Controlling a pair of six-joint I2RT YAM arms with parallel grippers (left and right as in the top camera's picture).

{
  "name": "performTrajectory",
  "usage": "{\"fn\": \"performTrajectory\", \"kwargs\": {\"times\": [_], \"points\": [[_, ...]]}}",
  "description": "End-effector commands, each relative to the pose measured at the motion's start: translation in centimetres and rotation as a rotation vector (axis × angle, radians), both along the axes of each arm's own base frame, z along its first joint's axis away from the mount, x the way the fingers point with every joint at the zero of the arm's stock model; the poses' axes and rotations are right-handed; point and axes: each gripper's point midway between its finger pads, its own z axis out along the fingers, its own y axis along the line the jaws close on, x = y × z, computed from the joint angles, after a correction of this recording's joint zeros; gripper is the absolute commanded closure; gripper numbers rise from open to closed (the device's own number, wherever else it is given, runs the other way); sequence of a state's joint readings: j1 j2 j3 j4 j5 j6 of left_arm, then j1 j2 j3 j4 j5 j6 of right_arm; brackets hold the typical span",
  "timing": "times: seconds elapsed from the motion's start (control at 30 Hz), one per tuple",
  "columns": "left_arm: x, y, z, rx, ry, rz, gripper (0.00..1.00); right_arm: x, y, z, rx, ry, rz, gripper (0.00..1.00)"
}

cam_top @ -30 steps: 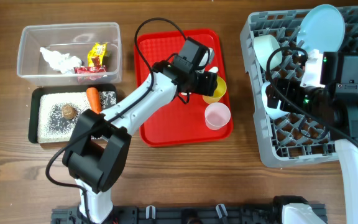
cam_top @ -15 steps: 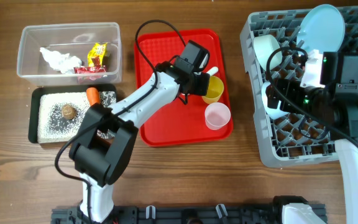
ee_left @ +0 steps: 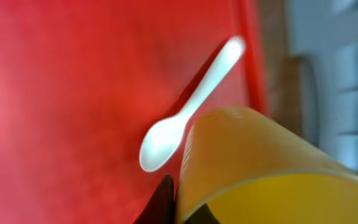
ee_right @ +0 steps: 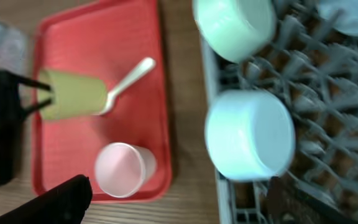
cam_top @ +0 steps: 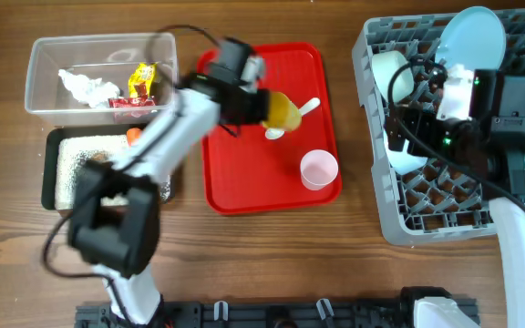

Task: Sort waste into correct bins and load items into the dishwasher rack
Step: 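Reach the left gripper to the yellow cup and grasp it, then lift the yellow cup and pass it to the right gripper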

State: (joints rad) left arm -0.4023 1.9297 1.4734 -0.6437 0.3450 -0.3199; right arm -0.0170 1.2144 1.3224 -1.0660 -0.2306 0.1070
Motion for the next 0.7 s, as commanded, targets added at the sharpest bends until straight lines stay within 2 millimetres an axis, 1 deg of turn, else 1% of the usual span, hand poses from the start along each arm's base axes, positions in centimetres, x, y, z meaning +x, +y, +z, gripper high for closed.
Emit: {"fn": "performTrajectory", "kwargs": {"times": [0.0,0.03,0.07,0.1,0.17,0.27,0.33,0.47,0.57,0.67], "points": [[-0.9,0.7,8.1,-0.44,0.031,-0.119,0.96,1.0,3.7,0.2,0.134,-0.039,0.216,0.07],[-1.1,1.1,9.2,-0.518,0.039,-0.144,0.96,1.2,4.5,0.3,0.169,-0.052,0.266,0.07],[-1.2,1.8,10.3,-0.596,0.054,-0.155,0.96,1.8,5.8,0.5,0.229,-0.067,0.331,0.03],[-1.3,2.4,10.9,-0.637,0.064,-0.156,0.96,2.1,6.6,0.6,0.274,-0.079,0.372,0.0],[-1.5,3.4,12.0,-0.71,0.063,-0.177,0.96,2.9,9.3,1.5,0.422,-0.137,0.532,0.0],[-2.1,3.5,13.5,-0.796,0.059,-0.227,0.96,3.7,11.7,2.8,0.635,-0.201,0.698,0.0],[-2.6,3.2,14.5,-0.852,0.063,-0.265,0.96,4.3,12.6,2.9,0.742,-0.225,0.774,0.0],[-2.8,3.0,14.7,-0.862,0.058,-0.281,0.96,5.0,14.2,2.2,0.93,-0.243,0.923,0.0],[-2.8,3.0,14.7,-0.862,0.058,-0.282,0.96,5.6,15.9,0.2,0.963,-0.217,0.973,0.0],[-2.9,2.4,14.8,-0.861,0.047,-0.303,0.96,5.2,17.8,-0.5,0.98,-0.216,1.04,0.0]]}}
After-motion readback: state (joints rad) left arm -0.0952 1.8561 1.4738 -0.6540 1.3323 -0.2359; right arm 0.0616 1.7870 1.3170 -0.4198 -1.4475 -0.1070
